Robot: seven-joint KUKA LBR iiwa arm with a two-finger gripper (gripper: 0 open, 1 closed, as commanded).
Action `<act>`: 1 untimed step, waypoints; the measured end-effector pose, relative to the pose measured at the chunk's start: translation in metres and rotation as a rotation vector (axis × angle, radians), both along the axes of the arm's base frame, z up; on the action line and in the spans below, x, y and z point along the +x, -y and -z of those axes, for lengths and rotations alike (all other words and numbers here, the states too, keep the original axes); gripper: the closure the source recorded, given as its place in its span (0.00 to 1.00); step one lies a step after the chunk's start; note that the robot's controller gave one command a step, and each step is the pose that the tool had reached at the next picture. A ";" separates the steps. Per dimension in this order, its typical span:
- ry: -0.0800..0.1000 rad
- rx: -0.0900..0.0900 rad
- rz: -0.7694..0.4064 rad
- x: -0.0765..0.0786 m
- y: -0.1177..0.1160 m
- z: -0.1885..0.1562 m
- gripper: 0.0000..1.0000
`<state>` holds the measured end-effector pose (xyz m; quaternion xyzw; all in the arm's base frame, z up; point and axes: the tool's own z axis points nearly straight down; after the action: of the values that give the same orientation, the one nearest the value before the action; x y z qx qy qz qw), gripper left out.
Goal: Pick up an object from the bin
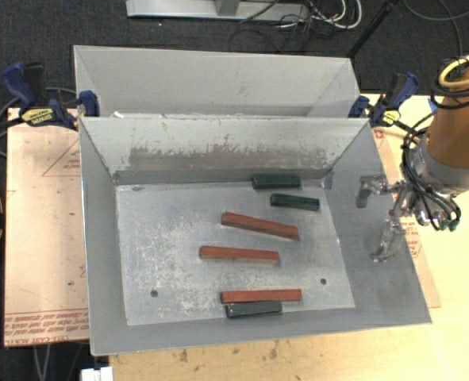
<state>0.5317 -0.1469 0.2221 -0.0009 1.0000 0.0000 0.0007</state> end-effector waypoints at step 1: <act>-0.004 0.004 -0.049 0.061 -0.045 0.117 0.00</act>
Offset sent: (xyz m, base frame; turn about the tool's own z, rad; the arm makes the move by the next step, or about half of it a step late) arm 0.0606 0.0414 -0.1121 -0.0440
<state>0.5928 -0.1020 0.1048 -0.0253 0.9997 0.0018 -0.0012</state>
